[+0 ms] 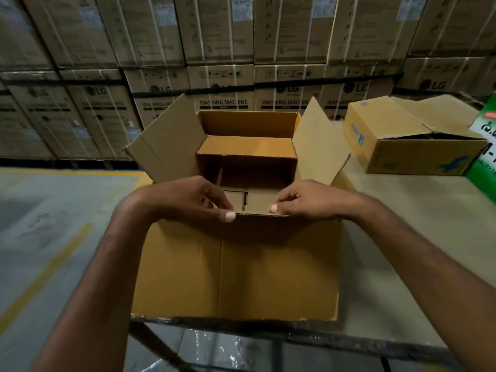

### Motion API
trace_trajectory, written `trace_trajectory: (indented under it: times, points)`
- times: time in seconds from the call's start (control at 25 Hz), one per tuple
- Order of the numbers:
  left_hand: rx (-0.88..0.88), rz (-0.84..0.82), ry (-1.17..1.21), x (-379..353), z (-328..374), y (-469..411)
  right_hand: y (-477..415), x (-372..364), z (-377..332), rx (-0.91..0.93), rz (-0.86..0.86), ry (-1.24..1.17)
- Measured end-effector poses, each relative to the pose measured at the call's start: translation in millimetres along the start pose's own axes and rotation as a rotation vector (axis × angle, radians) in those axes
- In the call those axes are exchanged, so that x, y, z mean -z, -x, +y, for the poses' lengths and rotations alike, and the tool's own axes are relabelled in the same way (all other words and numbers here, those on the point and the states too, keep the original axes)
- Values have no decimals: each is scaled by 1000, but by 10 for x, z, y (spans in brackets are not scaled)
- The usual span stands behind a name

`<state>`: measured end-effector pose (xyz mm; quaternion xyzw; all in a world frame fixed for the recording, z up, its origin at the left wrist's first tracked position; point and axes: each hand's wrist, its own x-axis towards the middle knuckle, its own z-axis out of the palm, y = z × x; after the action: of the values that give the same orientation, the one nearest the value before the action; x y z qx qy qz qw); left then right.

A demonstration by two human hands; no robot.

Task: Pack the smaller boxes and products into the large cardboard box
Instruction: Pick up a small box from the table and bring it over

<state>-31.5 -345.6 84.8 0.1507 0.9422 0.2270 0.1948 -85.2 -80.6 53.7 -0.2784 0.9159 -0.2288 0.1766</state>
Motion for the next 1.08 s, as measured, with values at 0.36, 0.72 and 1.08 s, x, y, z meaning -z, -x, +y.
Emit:
trace_trajectory:
  times: [0.36,0.72,1.08]
  points:
    - [221,-192,-80,752,-60,-1108,-1047,510,-76,-82,-136,86]
    - [301,-130,-390,619,-1094,-2809,-2771,230,431,-321,-94,282]
    - [176,277,-441,956,-1442,-3321,-3410,334,788,-288,457,359]
